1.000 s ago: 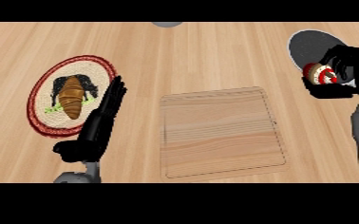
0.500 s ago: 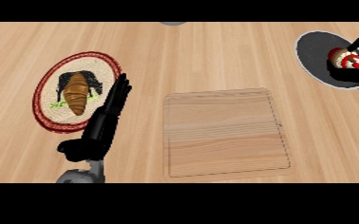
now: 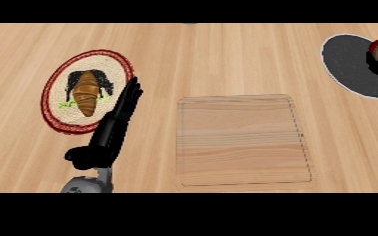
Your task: Pick the cupcake from the cutting board and place it in the pan
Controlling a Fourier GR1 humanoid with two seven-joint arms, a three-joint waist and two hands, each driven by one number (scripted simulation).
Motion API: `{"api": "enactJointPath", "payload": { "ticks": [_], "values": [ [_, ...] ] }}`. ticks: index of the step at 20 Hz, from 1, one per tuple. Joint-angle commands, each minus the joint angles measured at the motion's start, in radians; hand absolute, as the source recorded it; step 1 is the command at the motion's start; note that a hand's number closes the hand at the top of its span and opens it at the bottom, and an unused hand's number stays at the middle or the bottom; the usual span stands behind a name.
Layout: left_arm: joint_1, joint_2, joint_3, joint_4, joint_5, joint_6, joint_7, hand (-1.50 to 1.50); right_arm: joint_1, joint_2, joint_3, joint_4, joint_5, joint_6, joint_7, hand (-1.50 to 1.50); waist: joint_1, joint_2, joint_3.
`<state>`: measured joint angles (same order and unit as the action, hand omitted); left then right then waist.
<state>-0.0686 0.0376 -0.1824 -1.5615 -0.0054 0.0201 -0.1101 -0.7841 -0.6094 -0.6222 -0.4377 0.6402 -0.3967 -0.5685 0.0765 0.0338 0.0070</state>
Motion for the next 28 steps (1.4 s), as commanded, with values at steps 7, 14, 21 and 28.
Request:
{"api": "enactJointPath", "payload": {
  "ticks": [7,14,21,28],
  "values": [
    [-0.05,0.005,-0.005,0.007,0.003,-0.025,0.013,0.0,-0.057,-0.082,0.147,0.251,0.163,0.251,0.133,-1.5,0.046,0.021,0.0],
    [-0.017,-0.017,-0.029,0.009,-0.012,-0.009,-0.004,0.0,-0.114,-0.055,0.067,0.274,0.078,0.321,0.078,-1.5,0.046,0.02,0.004],
    [-0.036,-0.008,0.007,0.007,0.0,-0.001,0.011,0.0,-0.098,-0.07,-0.095,0.275,-0.089,0.383,-0.052,-1.5,0.004,0.009,0.003],
    [-0.029,0.007,0.032,0.008,0.013,-0.006,0.01,0.0,-0.075,-0.192,-0.173,0.323,-0.174,0.641,-0.043,-1.5,-0.008,0.004,0.003]
  ]
}}
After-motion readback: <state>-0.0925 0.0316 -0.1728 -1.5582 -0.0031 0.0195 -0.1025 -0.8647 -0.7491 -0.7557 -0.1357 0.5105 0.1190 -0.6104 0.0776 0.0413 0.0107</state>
